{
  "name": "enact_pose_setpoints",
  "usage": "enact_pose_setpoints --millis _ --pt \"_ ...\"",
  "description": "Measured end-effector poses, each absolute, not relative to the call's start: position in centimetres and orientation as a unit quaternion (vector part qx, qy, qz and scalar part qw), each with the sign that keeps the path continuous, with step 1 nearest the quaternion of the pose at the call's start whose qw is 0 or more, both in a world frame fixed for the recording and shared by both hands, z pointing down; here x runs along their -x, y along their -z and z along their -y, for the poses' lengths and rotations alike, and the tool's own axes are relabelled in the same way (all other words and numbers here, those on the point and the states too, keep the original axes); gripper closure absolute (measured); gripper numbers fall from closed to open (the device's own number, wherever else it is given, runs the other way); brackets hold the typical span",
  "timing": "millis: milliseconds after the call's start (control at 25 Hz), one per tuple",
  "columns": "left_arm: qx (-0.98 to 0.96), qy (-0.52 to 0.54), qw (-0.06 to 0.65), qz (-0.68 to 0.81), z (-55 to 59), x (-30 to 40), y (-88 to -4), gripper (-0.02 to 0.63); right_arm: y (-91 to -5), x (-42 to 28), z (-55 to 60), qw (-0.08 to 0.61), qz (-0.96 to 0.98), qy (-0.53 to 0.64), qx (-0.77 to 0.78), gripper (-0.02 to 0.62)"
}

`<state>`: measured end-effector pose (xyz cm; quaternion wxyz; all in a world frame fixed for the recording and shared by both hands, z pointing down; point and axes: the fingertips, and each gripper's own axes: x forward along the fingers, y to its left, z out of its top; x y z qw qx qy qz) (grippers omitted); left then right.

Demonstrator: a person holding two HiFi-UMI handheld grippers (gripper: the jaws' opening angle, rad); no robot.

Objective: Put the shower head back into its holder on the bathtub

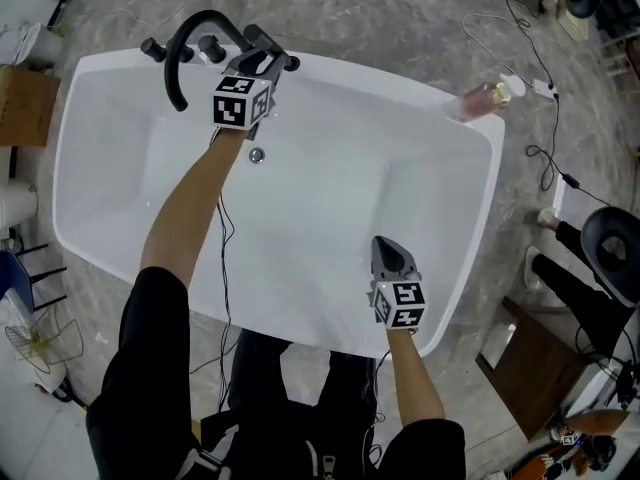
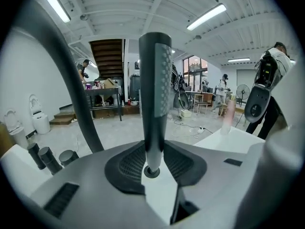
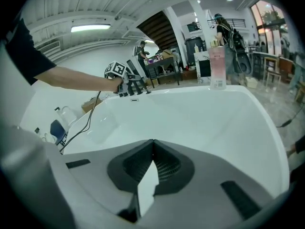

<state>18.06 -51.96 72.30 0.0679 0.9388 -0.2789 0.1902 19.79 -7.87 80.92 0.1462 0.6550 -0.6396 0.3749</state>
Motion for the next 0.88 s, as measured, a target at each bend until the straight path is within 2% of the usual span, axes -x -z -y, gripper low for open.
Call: enact_pose_setpoints --millis 360,600,880 --pt "-0.936 -0.215 0.071 0.271 53.6 -19.0 -75.8 0.472 -83.5 -20.1 5.7 0.153 0.618 -0.398 -0.661 0.588" --pt "-0.935 -0.204 0.089 0.275 54.7 -20.2 -75.8 0.472 -84.0 -19.4 4.8 0.131 0.601 -0.417 -0.669 0.588" --pt "-0.932 -0.203 0.098 0.285 55.0 -20.6 -75.9 0.472 -84.3 -18.9 3.4 0.136 0.597 -0.423 -0.668 0.588"
